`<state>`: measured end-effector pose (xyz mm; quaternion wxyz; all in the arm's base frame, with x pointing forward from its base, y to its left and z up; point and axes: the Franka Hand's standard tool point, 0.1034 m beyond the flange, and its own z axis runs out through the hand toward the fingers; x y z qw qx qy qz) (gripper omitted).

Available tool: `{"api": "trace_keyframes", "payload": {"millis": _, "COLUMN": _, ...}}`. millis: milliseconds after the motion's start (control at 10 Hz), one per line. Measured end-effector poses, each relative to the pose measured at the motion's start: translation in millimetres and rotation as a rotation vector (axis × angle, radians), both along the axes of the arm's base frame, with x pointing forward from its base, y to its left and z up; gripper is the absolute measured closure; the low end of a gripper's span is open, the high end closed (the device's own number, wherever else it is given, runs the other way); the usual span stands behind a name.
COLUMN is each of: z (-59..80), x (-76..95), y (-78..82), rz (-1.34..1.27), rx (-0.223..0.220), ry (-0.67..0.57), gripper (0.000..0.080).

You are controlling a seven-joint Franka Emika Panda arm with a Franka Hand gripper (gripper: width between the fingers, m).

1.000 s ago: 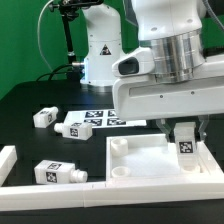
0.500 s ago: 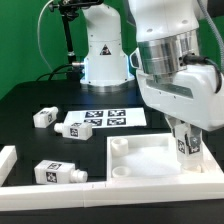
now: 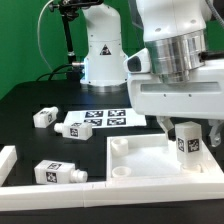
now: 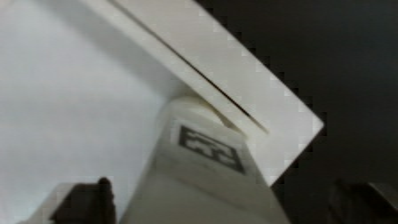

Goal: Assemble one leg

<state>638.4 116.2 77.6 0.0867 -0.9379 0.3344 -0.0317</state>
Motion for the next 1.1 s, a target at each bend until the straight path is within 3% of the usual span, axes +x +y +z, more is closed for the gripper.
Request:
{"api": "trace_keyframes", "payload": {"millis": 100, "z": 2.2, "x": -3.8, "y": 6.1, "rz": 0.099, "rx": -0.024, "ry": -0.011, "gripper": 0.0169}}
{"api": "trace_keyframes", "payload": {"millis": 300, "z": 0.0, "x": -3.5, "y": 1.0, "rz": 0.195, "rx": -0.036, "ry": -0.022, "gripper": 0.0153}}
{"api": "trace_keyframes", "payload": {"millis": 500, "z": 0.7, "x": -2.0, "y": 0.6, "rz": 0.601, "rx": -0.134, "ry": -0.074, "gripper": 0.0151}}
{"api": "trace_keyframes", "payload": {"millis": 600, "z": -0.2, "x": -1.6, "y": -1.3, "rz": 0.749, "rx": -0.157, "ry": -0.094, "gripper": 0.0151}}
{"api": "trace_keyframes", "payload": {"millis": 700, "z": -0.3, "x": -1.6, "y": -1.1, "rz": 0.725, "rx": -0.151, "ry": -0.092, "gripper": 0.0151}}
{"api": "trace_keyframes", "payload": {"millis": 900, "z": -0.3, "x": -1.6, "y": -1.2, "rz": 0.725, "rx": -0.151, "ry": -0.092, "gripper": 0.0375}}
{"api": "trace_keyframes", "payload": {"millis": 1000, "z": -0.3, "x": -1.7, "y": -0.2, "rz": 0.633, "rx": -0.136, "ry": -0.084, "gripper": 0.0375}}
{"api": "trace_keyframes", "payload": {"millis": 1100, "z": -0.6, "x": -1.4, "y": -1.8, "rz": 0.573, "rx": -0.128, "ry": -0.076, "gripper": 0.0509}}
